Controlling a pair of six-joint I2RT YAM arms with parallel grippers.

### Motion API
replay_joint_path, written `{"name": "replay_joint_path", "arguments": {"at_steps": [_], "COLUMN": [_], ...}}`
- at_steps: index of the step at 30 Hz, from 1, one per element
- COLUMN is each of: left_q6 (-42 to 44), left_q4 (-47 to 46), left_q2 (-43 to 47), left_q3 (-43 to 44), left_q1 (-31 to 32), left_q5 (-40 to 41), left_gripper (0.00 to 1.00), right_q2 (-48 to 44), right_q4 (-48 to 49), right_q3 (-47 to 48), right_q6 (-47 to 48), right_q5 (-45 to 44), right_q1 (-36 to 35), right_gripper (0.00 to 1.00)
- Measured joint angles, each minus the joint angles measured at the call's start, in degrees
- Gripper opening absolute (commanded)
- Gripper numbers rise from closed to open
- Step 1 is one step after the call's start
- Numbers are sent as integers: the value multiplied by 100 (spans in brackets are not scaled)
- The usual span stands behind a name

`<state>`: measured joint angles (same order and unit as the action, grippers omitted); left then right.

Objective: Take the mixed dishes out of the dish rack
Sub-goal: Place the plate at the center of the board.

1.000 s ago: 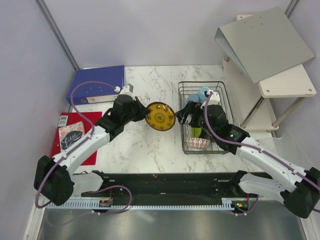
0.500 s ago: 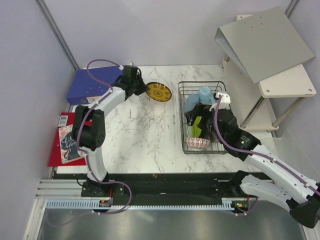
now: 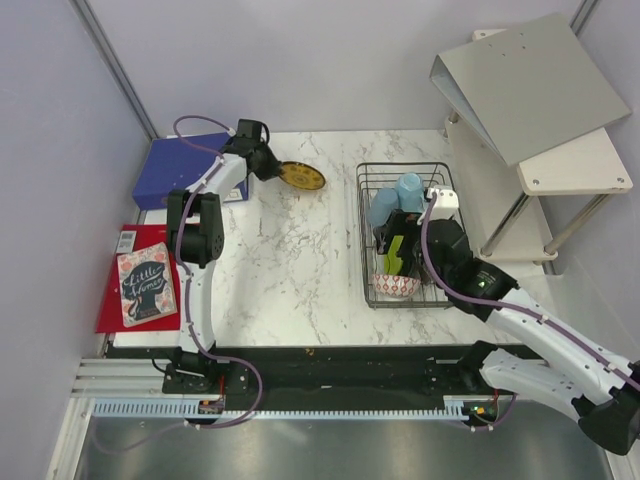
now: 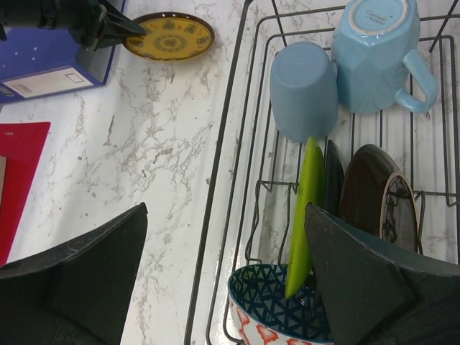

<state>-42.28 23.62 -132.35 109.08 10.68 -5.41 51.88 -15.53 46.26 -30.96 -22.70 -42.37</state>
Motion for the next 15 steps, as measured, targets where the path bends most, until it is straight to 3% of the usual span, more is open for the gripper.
{"name": "replay_joint_path", "arguments": {"at_steps": [4, 13, 15], "left_q6": [57, 125, 127], "left_q4": [179, 343, 317], "left_q2": [-107, -105, 13], "left_q3": [219, -203, -304], "left_q1": [-44, -24, -33], "left_q5": [-28, -131, -164], "left_gripper": [43, 71, 86], "right_q2": [186, 448, 444], "right_q4": [2, 2, 2], "right_q3": [0, 0, 4], "right_q6": [39, 35, 35], "right_q5": [-33, -24, -35], "right_q1": [0, 0, 0], "right_gripper": [97, 98, 98]}}
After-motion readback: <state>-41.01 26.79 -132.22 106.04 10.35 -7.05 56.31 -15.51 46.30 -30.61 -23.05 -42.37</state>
